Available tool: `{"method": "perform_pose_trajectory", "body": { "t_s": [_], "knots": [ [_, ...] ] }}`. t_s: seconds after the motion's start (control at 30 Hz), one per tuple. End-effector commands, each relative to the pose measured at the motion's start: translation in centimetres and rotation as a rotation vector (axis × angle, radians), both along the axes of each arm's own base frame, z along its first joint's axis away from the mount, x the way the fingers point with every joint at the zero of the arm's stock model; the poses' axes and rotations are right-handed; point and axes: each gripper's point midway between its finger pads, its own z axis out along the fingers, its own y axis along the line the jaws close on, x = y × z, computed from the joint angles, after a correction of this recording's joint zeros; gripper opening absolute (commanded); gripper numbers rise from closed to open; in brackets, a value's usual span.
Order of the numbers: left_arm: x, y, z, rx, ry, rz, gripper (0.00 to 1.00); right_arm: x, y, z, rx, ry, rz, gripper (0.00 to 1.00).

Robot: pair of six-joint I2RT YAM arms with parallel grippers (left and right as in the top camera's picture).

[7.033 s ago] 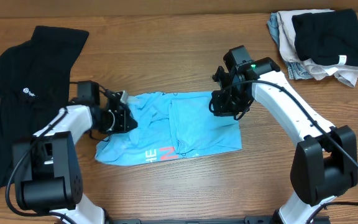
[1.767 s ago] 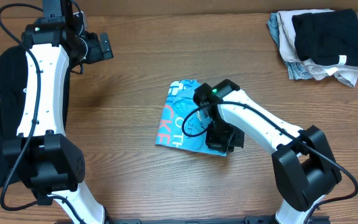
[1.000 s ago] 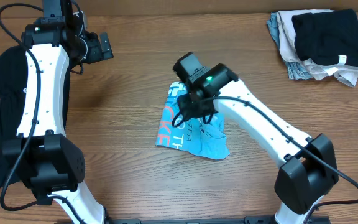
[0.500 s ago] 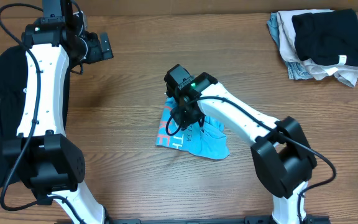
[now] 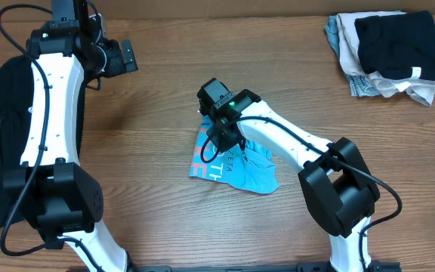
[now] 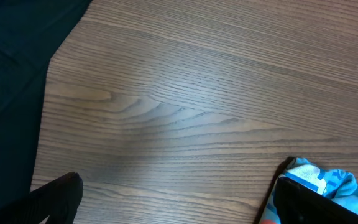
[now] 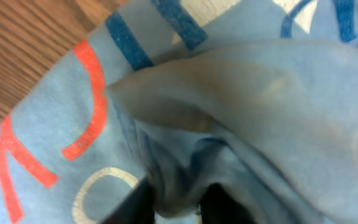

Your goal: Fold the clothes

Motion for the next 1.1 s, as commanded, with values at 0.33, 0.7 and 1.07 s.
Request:
{"method": "perform_pose_trajectory", "body": {
  "t_s": [0.33, 0.7, 1.07],
  "knots": [
    [0.0, 0.1, -0.1, 0.018, 0.004, -0.018, 1.0, 3.9, -2.4, 5.7, 0.055, -0.085, -0.272, 0.04],
    [-0.1, 0.1, -0.2, 0.018, 0.008, -0.019, 1.0, 6.7, -9.0, 9.0, 0.21, 0.012, -0.527, 0.04],
    [-0.1, 0.1, -0.2, 0.018, 0.007, -0.019, 1.0, 4.1, -16.0, 8.1, 0.16, 0.199, -0.715, 0.46]
  ]
}}
